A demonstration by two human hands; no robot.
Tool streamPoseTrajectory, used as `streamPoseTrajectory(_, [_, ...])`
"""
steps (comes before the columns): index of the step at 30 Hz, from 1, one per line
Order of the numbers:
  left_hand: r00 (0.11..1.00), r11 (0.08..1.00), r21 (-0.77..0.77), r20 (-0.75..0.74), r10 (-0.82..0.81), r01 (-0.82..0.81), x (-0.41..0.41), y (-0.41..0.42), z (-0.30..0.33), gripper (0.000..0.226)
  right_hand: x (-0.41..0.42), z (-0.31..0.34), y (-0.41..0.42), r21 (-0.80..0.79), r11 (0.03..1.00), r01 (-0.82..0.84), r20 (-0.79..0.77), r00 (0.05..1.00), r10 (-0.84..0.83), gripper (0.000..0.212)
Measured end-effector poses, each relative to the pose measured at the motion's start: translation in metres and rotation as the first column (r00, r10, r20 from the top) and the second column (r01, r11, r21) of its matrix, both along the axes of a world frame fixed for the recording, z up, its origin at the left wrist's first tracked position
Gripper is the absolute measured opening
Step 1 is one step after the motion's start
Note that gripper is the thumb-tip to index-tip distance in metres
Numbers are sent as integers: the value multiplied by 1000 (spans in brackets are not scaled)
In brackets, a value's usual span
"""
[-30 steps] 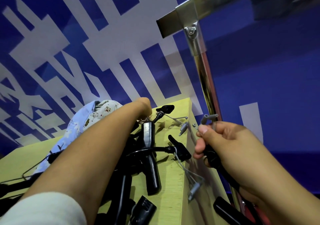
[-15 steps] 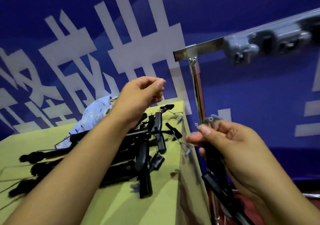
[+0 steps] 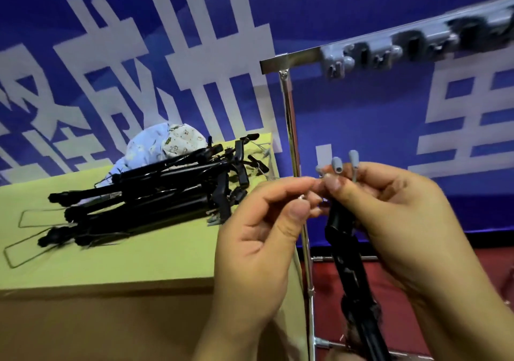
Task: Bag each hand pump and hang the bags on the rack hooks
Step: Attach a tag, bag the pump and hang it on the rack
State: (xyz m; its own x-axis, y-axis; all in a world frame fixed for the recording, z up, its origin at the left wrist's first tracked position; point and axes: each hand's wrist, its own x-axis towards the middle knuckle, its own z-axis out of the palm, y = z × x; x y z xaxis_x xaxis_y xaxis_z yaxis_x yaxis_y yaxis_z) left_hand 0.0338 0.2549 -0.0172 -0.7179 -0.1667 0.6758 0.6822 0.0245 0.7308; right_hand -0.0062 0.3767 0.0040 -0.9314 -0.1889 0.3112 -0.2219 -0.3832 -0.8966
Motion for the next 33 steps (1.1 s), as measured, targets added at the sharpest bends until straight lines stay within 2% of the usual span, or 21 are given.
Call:
streamPoseTrajectory(2, [999,999,-17,-23,28,-28,5,3,-5,14,8,0,0,27,999,34,-24,999,-34,20])
streamPoseTrajectory(5, [996,996,-65,-66,57,-61,10,6,-8,14,21,-1,1,26,999,42,-49,998,-41,12])
streamPoseTrajectory(12, [993,994,-95,-111,41,-51,18,4,-6,15,33,4,0,-5,1000,13,-42,999,-13,13])
streamPoseTrajectory(20, [992,999,-40,-122,21,-26,19,0,-6,15,38,6,-2,51,997,54,-87,995,-49,11])
streamPoseTrajectory(26, [991,995,-80,-125,42,-52,20,-2,-8,16,37,5,-6,78,992,95,-88,992,-88,18])
streamPoseTrajectory(29, [993,997,-62,-116,32,-39,19,-2,-8,16,38,6,-7,59,995,86,-77,994,-82,10])
streamPoseTrajectory(33, [993,998,-44,-111,43,-48,19,-2,-9,15,40,5,-7,68,993,98,-94,991,-92,11])
